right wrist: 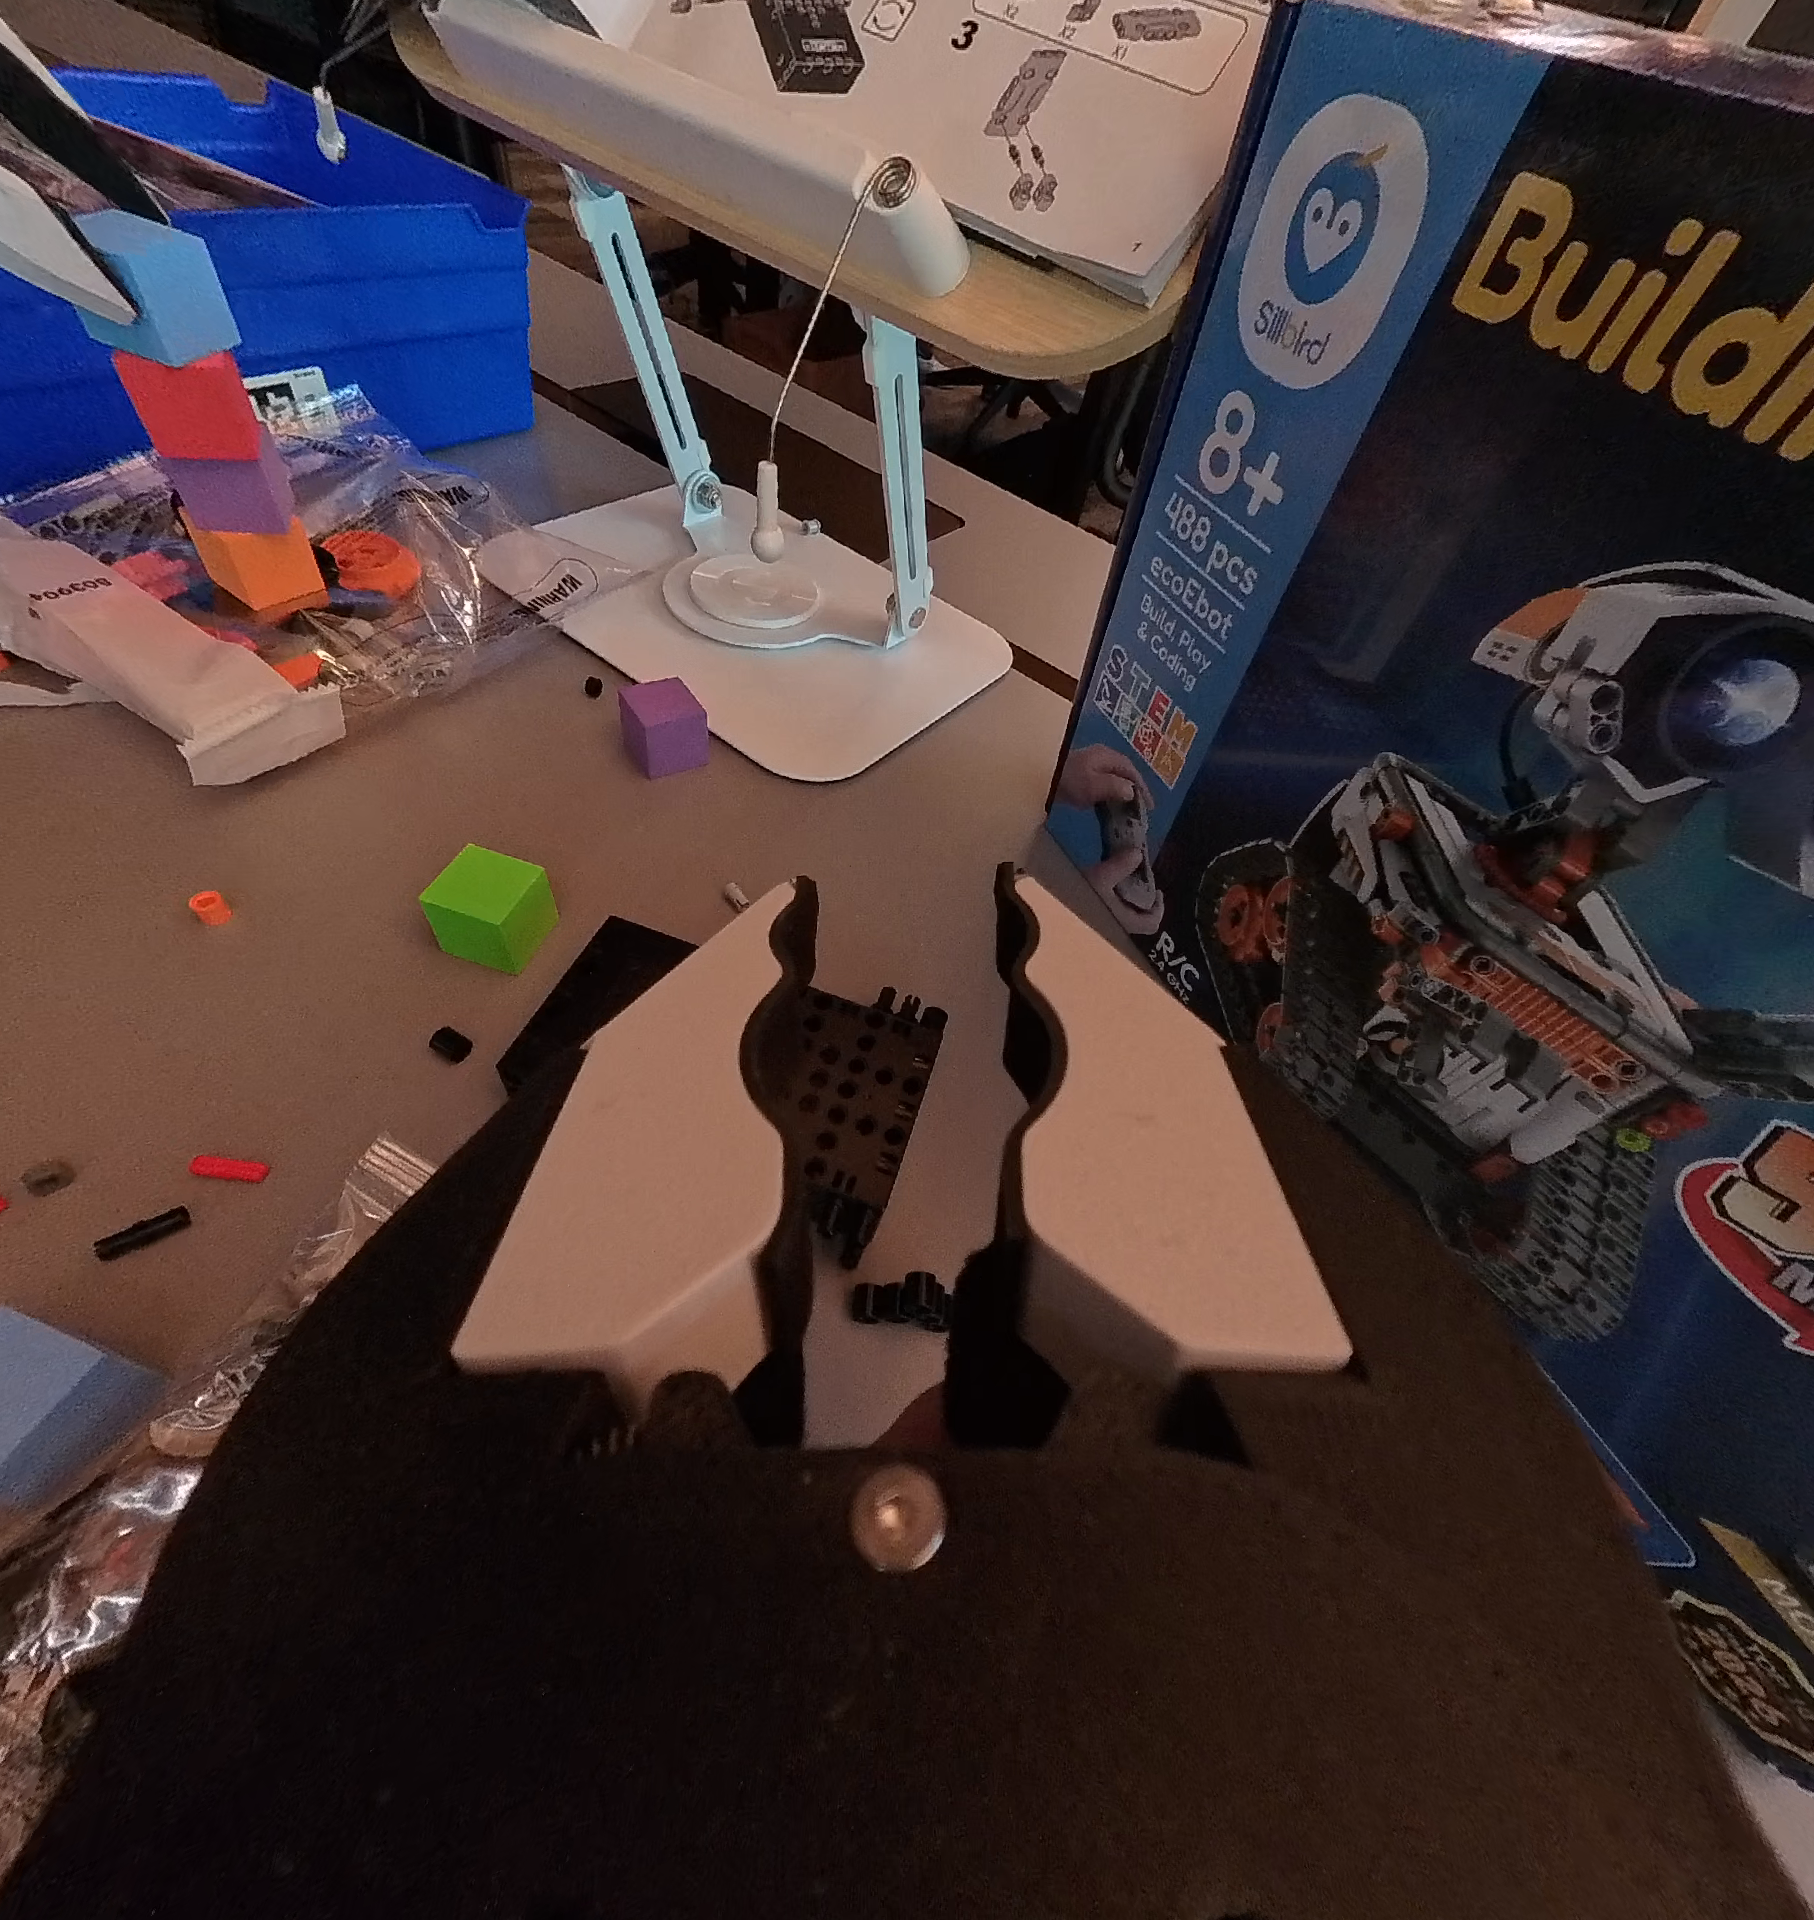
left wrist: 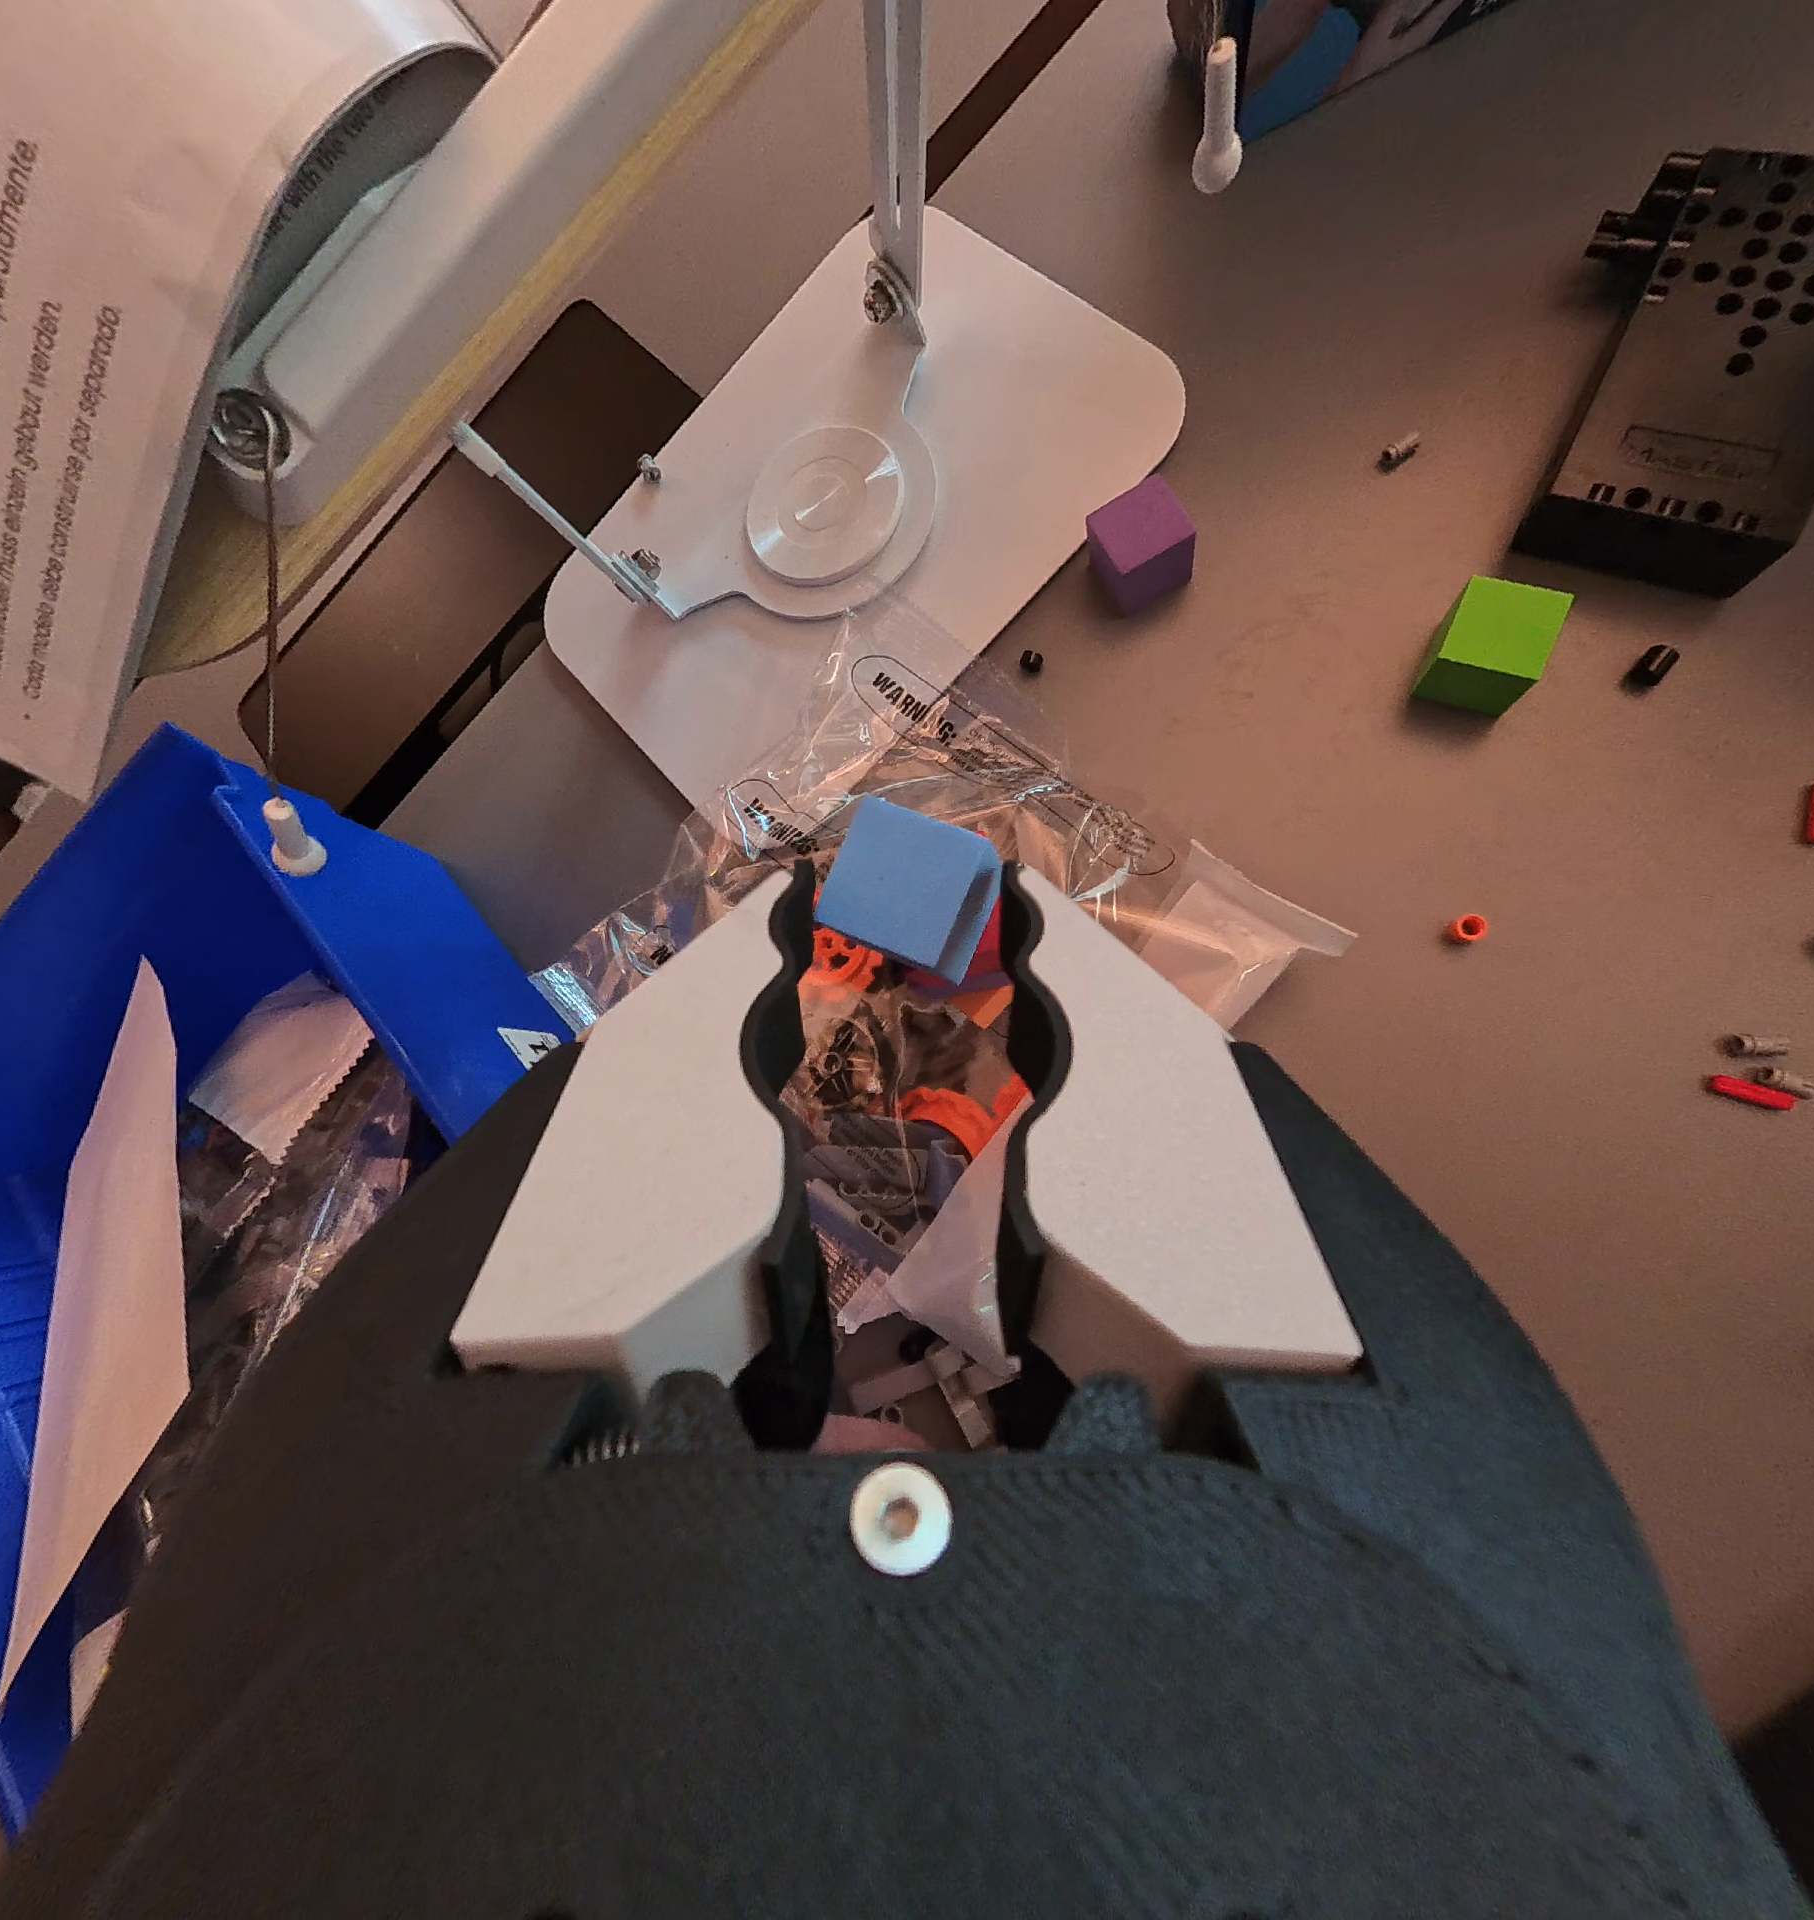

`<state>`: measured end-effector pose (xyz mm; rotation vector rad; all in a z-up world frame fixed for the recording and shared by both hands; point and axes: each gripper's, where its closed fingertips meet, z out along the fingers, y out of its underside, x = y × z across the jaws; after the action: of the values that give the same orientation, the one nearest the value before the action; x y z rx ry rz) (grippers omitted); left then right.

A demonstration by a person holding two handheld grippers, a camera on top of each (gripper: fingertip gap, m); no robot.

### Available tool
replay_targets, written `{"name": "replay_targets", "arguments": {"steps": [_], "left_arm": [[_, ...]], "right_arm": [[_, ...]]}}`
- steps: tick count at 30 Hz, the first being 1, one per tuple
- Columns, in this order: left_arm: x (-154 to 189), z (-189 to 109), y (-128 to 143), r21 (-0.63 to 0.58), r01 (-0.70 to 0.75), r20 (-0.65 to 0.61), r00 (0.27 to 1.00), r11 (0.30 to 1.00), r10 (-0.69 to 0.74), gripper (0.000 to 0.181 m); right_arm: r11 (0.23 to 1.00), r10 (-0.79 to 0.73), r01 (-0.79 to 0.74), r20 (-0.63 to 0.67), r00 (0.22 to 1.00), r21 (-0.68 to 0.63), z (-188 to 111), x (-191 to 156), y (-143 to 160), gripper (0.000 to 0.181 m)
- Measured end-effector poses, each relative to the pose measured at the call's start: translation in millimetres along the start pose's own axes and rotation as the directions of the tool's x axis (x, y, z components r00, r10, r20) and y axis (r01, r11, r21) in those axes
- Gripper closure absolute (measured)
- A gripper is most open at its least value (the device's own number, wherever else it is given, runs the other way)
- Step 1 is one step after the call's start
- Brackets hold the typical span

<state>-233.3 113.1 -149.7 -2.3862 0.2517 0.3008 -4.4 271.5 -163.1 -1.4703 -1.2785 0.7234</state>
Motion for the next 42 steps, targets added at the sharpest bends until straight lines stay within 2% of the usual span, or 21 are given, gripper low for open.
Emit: {"name": "replay_targets", "arguments": {"steps": [7, 10, 13, 16, 18, 20, 24, 28, 33, 36, 39, 42], "left_arm": [[-7, -12, -7, 0.041, -0.002, 0.049, 0.999, 0.999, 0.000, 0.135], [-2, -26, -27, 0.099, -0.040, 0.094, 0.995, 0.994, 0.031, 0.134], [25, -30, -55, 0.159, -0.082, 0.079, 0.994, 0.984, 0.070, 0.135], [61, -11, -74, 0.169, -0.123, 0.059, 0.992, 0.978, 0.115, 0.134], [85, 13, -84, 0.175, -0.115, 0.025, 0.993, 0.978, 0.112, 0.131], [102, 45, -83, 0.131, -0.098, 0.008, 0.995, 0.987, 0.098, 0.130], [103, 107, -68, 0.012, -0.028, 0.057, 0.998, 1.000, 0.028, 0.128], [86, 144, -51, -0.056, 0.059, 0.111, 0.992, 0.997, -0.053, 0.128], [69, 163, -40, -0.081, 0.120, 0.161, 0.981, 0.989, -0.106, 0.131], [73, 167, -42, -0.085, 0.107, 0.148, 0.985, 0.991, -0.093, 0.152], [75, 164, -45, -0.069, 0.085, 0.153, 0.985, 0.994, -0.074, 0.153], [76, 149, -55, -0.030, 0.044, 0.172, 0.984, 0.999, -0.038, 0.153]], "right_arm": [[1.000, 0.002, -0.002, 0.000, 1.000, 0.004, -1, 0, -1, 0.147], [1.000, 0.002, -0.002, -0.001, 1.000, 0.004, -1, 0, -1, 0.147], [1.000, 0.000, 0.000, 0.000, 1.000, 0.002, 0, 0, -1, 0.147], [1.000, -0.003, 0.003, 0.001, 1.000, -0.003, 1, -1, 0, 0.147], [1.000, -0.005, 0.005, 0.001, 1.000, -0.004, 1, -1, 1, 0.147], [1.000, -0.005, 0.005, 0.000, 1.000, -0.004, 1, -1, 1, 0.147], [1.000, -0.003, 0.003, 0.003, 1.000, -0.002, 0, -1, 1, 0.147], [1.000, 0.005, -0.005, 0.006, 1.000, 0.005, 0, 0, 0, 0.147], [1.000, 0.015, -0.015, 0.010, 1.000, 0.012, -1, 0, -2, 0.147], [1.000, 0.012, -0.012, 0.012, 1.000, 0.016, -1, -1, -3, 0.147], [1.000, 0.013, -0.014, 0.012, 1.000, 0.017, -2, 0, -3, 0.147], [1.000, 0.016, -0.016, 0.012, 1.000, 0.020, -2, 0, -4, 0.147]]}}
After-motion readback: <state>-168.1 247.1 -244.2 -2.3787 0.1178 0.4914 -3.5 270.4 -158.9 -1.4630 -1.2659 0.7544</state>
